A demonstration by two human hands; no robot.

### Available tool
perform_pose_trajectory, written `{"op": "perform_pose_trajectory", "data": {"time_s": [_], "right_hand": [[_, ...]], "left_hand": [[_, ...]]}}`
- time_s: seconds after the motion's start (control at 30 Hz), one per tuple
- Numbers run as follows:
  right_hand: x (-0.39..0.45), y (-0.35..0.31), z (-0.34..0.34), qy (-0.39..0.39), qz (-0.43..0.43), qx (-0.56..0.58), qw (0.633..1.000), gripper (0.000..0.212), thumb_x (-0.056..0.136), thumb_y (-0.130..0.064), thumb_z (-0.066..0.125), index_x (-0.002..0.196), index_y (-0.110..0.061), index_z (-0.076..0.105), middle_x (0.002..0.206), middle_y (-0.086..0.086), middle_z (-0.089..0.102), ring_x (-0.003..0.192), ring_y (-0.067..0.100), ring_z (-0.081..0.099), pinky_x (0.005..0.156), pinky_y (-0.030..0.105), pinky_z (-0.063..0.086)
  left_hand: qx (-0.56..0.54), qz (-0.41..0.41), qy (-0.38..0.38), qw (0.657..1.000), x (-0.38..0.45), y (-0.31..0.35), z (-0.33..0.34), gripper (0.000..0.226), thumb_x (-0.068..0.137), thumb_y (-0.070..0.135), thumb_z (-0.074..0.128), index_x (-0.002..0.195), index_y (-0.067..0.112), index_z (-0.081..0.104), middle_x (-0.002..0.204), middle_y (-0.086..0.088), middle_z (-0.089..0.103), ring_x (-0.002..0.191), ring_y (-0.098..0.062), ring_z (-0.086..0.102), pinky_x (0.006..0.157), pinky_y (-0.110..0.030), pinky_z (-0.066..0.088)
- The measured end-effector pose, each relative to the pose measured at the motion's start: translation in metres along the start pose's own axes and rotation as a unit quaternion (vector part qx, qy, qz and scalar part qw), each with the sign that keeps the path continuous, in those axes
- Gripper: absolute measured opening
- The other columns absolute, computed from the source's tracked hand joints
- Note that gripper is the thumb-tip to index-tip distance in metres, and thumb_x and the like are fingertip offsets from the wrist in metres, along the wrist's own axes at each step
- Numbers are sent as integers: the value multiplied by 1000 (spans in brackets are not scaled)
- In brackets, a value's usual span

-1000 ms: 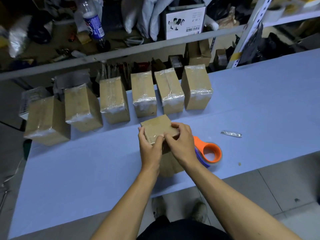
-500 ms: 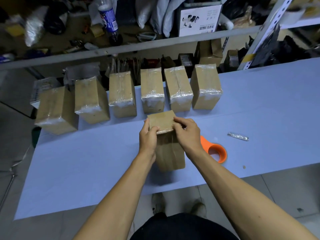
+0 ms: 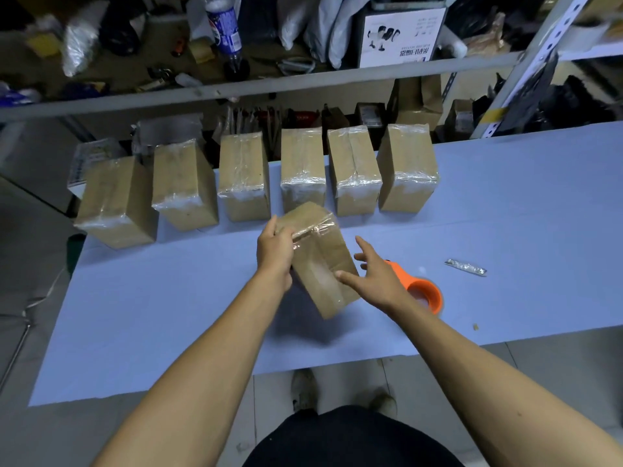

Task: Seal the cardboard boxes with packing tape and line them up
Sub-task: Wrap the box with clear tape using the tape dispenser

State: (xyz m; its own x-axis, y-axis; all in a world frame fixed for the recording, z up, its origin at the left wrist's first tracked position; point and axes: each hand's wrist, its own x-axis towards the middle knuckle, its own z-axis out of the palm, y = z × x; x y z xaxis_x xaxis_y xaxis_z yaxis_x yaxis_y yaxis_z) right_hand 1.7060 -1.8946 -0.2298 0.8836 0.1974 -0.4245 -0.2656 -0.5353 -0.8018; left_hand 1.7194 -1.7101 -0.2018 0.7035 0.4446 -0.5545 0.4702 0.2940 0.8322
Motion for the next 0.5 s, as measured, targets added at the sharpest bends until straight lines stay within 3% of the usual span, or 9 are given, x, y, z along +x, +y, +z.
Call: {"op": "perform_pose_trajectory", "data": {"time_s": [0.07, 0.13, 0.2, 0.27, 0.4, 0.5], "right_hand": [[-2, 15, 2, 17, 68, 10, 998, 70, 88, -41, 70, 148, -22, 39, 131, 2, 58, 113, 17, 56, 94, 33, 47], [-5, 20, 8, 2, 109, 69, 992, 57, 90, -38, 68, 139, -19, 47, 104, 2, 63, 85, 12, 57, 72, 26, 45], [-5, 18, 15, 41, 103, 97, 989, 47, 90, -30, 68, 131, -14, 52, 88, 0, 59, 75, 12, 53, 63, 24, 40], [0, 12, 20, 116, 86, 97, 985, 47, 89, -22, 66, 133, -13, 52, 93, 2, 60, 82, 18, 56, 67, 28, 44], [7, 4, 15, 171, 58, 34, 983, 61, 88, -20, 65, 145, -16, 44, 114, 7, 65, 106, 26, 60, 95, 39, 47], [7, 6, 11, 174, 62, 47, 982, 59, 87, -23, 69, 142, -15, 47, 116, 2, 66, 103, 18, 61, 95, 35, 47]], "left_hand": [[-13, -10, 30, 999, 4, 4, -8, 41, 94, 23, 53, 134, 30, 55, 112, -1, 68, 92, -22, 67, 81, -41, 58], [8, -19, 39, 999, 5, 10, -15, 23, 98, 27, 51, 115, 20, 65, 86, -3, 66, 67, -19, 62, 59, -32, 55], [48, -23, 29, 998, 10, 6, -22, 30, 99, 37, 51, 98, 12, 66, 81, -9, 63, 65, -23, 62, 55, -34, 57], [74, -42, 8, 996, 11, -4, -29, 42, 98, 50, 48, 94, 12, 66, 90, -10, 67, 81, -26, 67, 65, -41, 61], [114, -100, -21, 988, 5, -41, -43, 59, 97, 62, 38, 113, 13, 65, 114, -11, 69, 101, -29, 66, 68, -37, 58], [229, -79, 15, 970, 3, -68, -56, 66, 97, 64, 29, 116, 10, 61, 120, -21, 63, 102, -37, 61, 76, -36, 48]]}}
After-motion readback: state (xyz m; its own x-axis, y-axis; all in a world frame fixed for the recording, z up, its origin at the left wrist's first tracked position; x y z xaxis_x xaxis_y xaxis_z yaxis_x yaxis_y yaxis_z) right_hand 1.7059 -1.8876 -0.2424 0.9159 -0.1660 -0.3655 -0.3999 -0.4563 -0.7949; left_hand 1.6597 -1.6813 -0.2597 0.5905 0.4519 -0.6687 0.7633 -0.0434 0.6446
